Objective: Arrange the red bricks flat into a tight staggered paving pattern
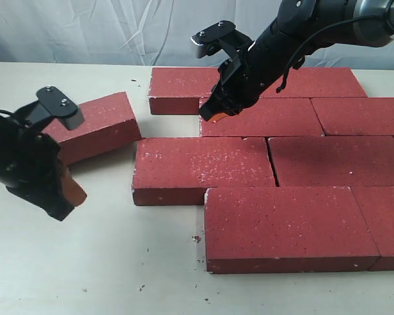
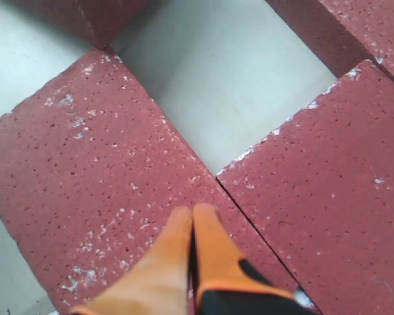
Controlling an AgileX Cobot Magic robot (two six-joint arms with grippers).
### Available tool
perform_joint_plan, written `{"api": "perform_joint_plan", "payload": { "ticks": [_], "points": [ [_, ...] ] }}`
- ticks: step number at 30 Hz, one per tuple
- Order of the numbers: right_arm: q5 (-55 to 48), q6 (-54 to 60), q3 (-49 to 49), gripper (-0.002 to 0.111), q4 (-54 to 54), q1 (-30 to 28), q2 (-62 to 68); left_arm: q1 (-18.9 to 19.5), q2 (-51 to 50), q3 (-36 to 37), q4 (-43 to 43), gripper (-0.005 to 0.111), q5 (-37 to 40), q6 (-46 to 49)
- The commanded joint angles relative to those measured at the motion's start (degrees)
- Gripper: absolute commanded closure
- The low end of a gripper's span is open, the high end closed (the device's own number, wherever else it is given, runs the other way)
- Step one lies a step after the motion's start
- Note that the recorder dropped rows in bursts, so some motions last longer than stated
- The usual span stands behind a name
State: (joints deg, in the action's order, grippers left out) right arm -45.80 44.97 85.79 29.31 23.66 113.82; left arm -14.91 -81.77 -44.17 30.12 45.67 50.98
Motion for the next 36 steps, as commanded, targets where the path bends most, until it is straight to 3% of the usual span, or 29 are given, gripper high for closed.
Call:
{"api": "perform_joint_plan", "payload": {
  "ticks": [1,7,10,31,36],
  "points": [
    [0.3,0.6,0.2,0.109,1.0,-0.2,-0.3,-2.5,-3.9,-0.3,-4.1,0.107,-10.1,-6.6],
    [0.5,0.6,0.2,0.109,1.0,-0.2,-0.3,-2.5,-8.9,-0.3,-17.7,0.107,-22.3,-19.6],
    [1.0,0.6,0.2,0.109,1.0,-0.2,-0.3,-2.5,-10.7,-0.4,-21.0,0.107,-24.7,-21.1],
    [1.3,0.6,0.2,0.109,1.0,-0.2,-0.3,7.4,-13.5,-1.0,-25.3,0.107,-31.9,-22.1],
    [1.4,0.6,0.2,0.109,1.0,-0.2,-0.3,7.8,-12.1,-1.0,-27.4,0.107,-32.0,-22.1]
  ]
}}
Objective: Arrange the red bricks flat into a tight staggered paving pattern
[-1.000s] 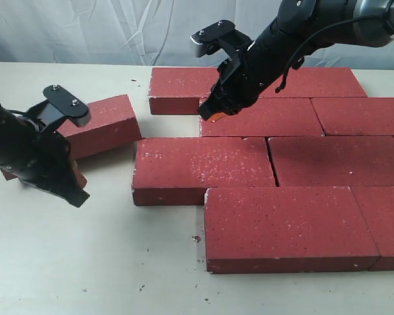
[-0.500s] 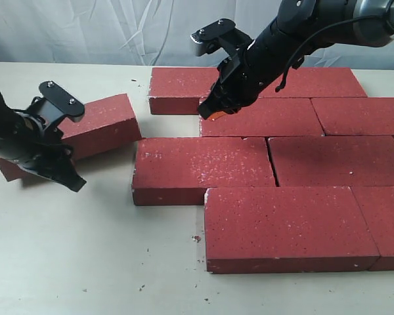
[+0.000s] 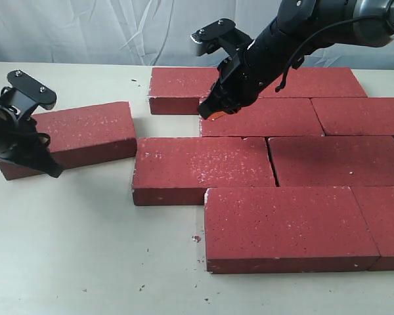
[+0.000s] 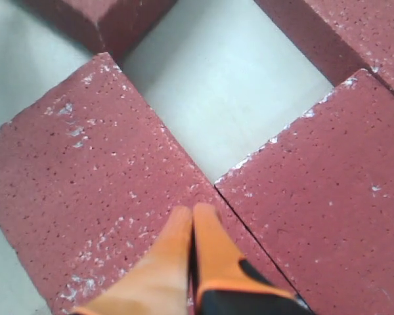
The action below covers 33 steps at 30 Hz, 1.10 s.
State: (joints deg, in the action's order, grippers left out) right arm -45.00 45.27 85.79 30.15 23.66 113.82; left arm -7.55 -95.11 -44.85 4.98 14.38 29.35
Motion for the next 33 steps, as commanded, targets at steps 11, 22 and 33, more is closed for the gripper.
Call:
{"api": "perform_joint_plan", "payload": {
  "ticks": [11,22,33],
  "points": [
    [0.7,7.8,0.2,0.109,10.6,-0.2,2.5,11.8,7.0,2.9,-6.3,0.107,-9.9,-11.4],
    [15.6,10.8,1.1,0.109,11.3,4.7,4.8,26.9,0.0,2.5,2.1,0.107,-15.1,-12.7],
    [-1.5,-16.9,34.4,0.109,-14.5,9.2,22.8,26.2,-12.5,-9.4,18.5,0.107,0.9,-2.5]
  ]
}}
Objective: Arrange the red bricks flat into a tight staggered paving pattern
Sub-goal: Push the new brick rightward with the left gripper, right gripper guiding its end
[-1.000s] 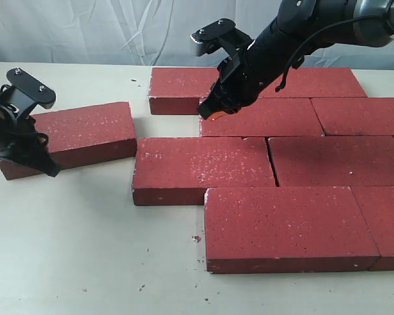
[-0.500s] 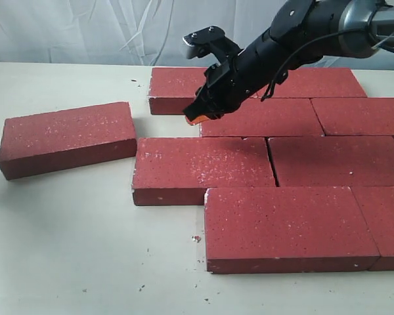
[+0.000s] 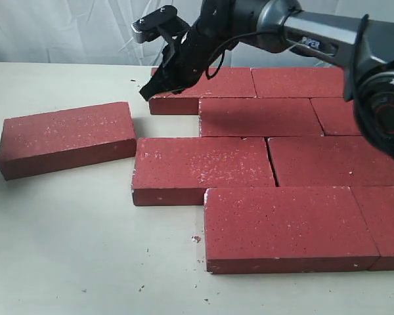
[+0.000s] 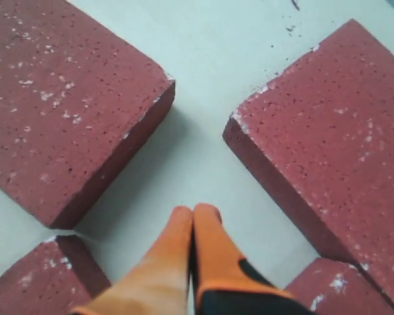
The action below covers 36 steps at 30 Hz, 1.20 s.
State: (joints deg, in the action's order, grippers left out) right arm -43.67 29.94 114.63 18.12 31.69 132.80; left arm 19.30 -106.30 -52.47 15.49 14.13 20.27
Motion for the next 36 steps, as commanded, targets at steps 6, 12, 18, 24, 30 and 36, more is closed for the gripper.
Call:
{"api": "perform_joint_plan", "payload": {
  "ticks": [6,12,18,24,30,36],
  "points": [
    [-0.8,-3.0,8.7,0.109,-4.4,3.1,10.0,-1.1,-3.8,-3.4,37.9,0.107,9.1,39.9],
    [1.4,-3.0,8.7,0.109,-1.0,4.5,11.6,-1.1,-5.9,-4.8,46.0,0.107,11.4,48.2],
    [2.6,-2.9,8.7,0.109,-1.1,6.4,11.5,-1.1,-6.7,-5.3,50.8,0.107,11.4,52.4],
    [6.2,-2.8,8.7,0.109,-4.1,6.2,10.8,-2.4,-8.9,-5.3,66.4,0.107,17.8,67.4],
    [3.1,-2.8,8.7,0.109,-5.0,6.2,10.2,-5.6,-9.4,-5.5,71.0,0.107,17.0,73.4],
    [-0.8,-2.8,8.7,0.109,-6.3,6.2,10.2,-6.9,-9.4,-5.7,71.6,0.107,14.1,76.4]
  ]
}}
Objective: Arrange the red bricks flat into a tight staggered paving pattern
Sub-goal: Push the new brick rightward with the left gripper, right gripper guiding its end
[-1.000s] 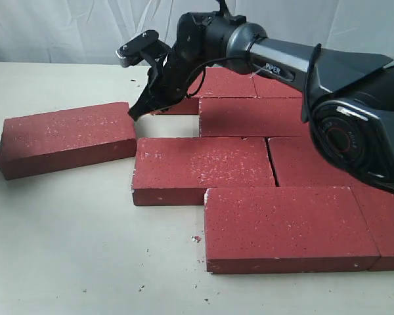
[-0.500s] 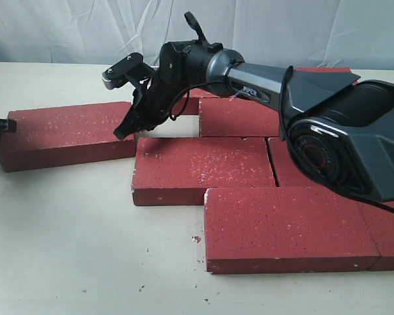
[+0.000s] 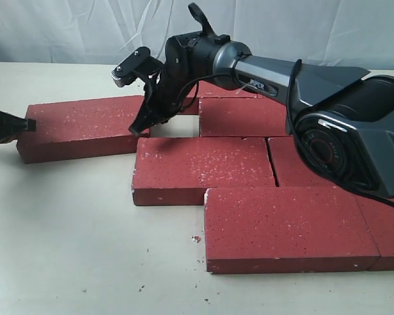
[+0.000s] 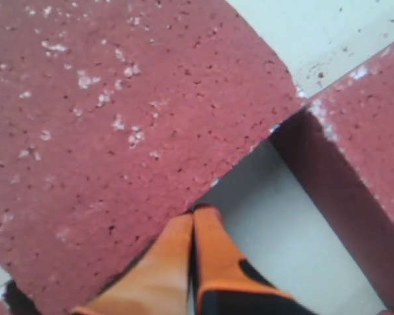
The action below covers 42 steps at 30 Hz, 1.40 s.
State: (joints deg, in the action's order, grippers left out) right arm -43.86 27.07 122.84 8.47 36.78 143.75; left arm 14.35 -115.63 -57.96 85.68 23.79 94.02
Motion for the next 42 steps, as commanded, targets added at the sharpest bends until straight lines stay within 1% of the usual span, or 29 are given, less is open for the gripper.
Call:
{"api": "perform_joint_plan", "payload": {
  "ticks": [1,6,11,20,23,29,31,34,38,40,42],
  "points": [
    [-1.0,0.1,0.5,0.109,3.3,1.1,-0.8,-1.9,-0.1,-0.3,1.9,0.107,3.8,2.6],
    [-2.2,0.1,0.5,0.109,2.9,1.1,-0.8,-1.9,-0.1,-0.7,2.3,0.107,3.4,2.6],
    [-4.8,-0.1,0.5,0.109,-2.5,1.1,-1.0,-1.9,-0.1,-0.7,2.2,0.107,6.0,2.6],
    [-7.5,-4.5,0.5,0.109,-8.9,-0.1,-3.4,-1.9,-0.1,-0.8,2.4,0.107,5.9,2.6],
    [-10.2,-4.5,0.5,0.109,-10.6,-0.3,-3.5,-1.9,-0.1,-0.8,2.6,0.107,5.6,2.6],
    [-10.9,-4.5,0.5,0.109,-13.1,-0.3,-3.3,-1.9,-0.1,-0.8,2.6,0.107,5.6,2.6],
    [-10.9,-4.5,0.5,0.109,-13.8,-0.3,-3.3,-1.9,-0.1,-0.8,2.6,0.107,5.1,2.6],
    [-11.6,-4.8,0.5,0.109,-17.4,-0.3,-3.3,-1.9,-0.1,-0.8,2.6,0.107,2.0,2.6],
    [-13.1,-12.7,0.5,0.109,-26.3,-1.1,-4.7,-1.9,-0.1,-0.8,2.6,0.107,-1.9,2.6],
    [-13.2,-16.2,0.5,0.109,-27.0,-2.6,-6.4,-1.9,-0.1,-0.8,2.8,0.107,-1.9,2.4],
    [-13.8,-17.6,0.5,0.109,-24.9,-4.9,-8.1,-1.9,-0.1,-0.8,3.4,0.107,0.4,1.7]
  ]
}}
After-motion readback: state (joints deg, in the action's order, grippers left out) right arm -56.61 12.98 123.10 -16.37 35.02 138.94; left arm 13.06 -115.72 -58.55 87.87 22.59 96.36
